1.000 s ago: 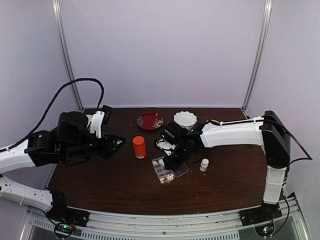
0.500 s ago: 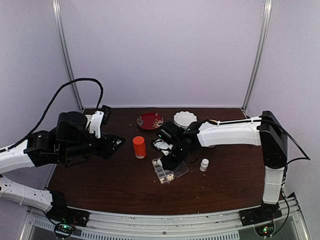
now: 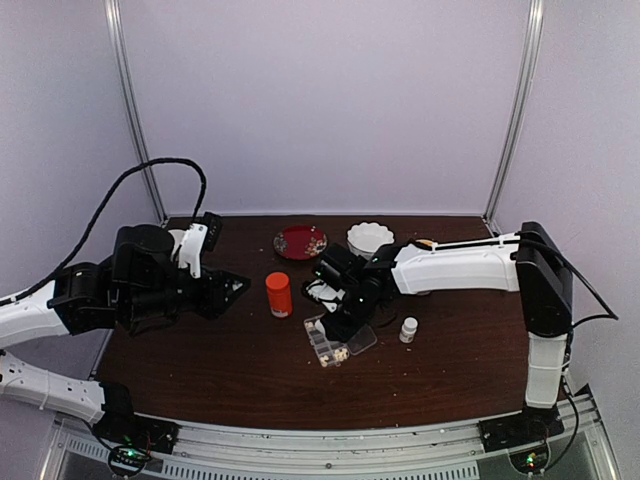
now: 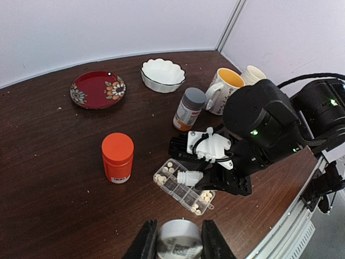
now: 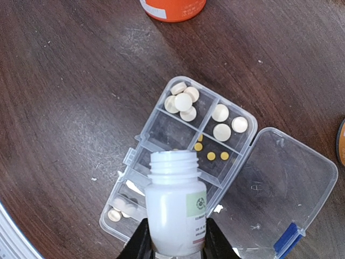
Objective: Sort the pills into containers
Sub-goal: Pour the pill into the compartment of the pill container, then place the lid of the pill bottle on the pill bottle.
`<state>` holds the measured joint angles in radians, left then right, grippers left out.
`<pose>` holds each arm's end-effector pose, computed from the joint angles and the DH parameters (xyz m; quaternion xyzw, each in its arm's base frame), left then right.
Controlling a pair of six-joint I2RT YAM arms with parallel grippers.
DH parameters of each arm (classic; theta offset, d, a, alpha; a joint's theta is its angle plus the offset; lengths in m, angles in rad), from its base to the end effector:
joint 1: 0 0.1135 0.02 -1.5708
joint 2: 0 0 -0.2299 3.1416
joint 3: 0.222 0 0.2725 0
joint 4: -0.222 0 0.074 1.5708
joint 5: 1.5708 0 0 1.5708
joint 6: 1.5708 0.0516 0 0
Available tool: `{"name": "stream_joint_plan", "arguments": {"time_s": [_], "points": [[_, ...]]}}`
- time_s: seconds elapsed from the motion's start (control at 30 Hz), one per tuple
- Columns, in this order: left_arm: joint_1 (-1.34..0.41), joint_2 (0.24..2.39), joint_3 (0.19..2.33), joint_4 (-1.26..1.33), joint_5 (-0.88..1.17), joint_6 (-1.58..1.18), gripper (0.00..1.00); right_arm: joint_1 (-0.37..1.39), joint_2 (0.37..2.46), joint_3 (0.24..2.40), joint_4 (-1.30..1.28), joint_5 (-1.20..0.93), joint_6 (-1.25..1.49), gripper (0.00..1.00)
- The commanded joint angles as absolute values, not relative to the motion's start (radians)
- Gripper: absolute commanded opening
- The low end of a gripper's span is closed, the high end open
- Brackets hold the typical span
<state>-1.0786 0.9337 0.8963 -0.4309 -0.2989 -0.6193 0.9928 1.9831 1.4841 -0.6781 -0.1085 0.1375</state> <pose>0.1368 -0.2230 0.2927 0.1158 0.8380 -0.3049 0.4374 0.2260 0.3568 0.1339 -0.4158 0.8867 0.1495 0.1365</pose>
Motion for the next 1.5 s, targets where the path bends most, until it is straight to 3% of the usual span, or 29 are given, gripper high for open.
{"name": "stream_joint_plan", "arguments": {"time_s": [0.0,0.33,0.43,0.57,0.67,1.47], "points": [[-1.07,0.921,0.888,-0.414,-0.291,-0.628,0.0,1.0,1.96,1.452,-0.622,-0.102,0.15,0.0],[-1.07,0.925,0.888,-0.414,-0.29,-0.63,0.0,1.003,2.011,1.531,-0.747,-0.071,0.132,0.0],[-1.07,0.925,0.888,-0.414,-0.291,-0.628,0.0,1.003,1.959,1.458,-0.629,-0.112,0.144,0.0],[-1.07,0.923,0.887,-0.413,-0.292,-0.629,0.0,1.004,2.025,1.548,-0.751,-0.084,0.132,0.0],[-1.071,0.921,0.886,-0.414,-0.29,-0.628,0.0,1.007,1.986,1.484,-0.652,-0.118,0.148,0.0],[-1.07,0.91,0.875,-0.413,-0.291,-0.638,0.0,1.01,2.013,1.528,-0.733,-0.071,0.142,0.0]]}}
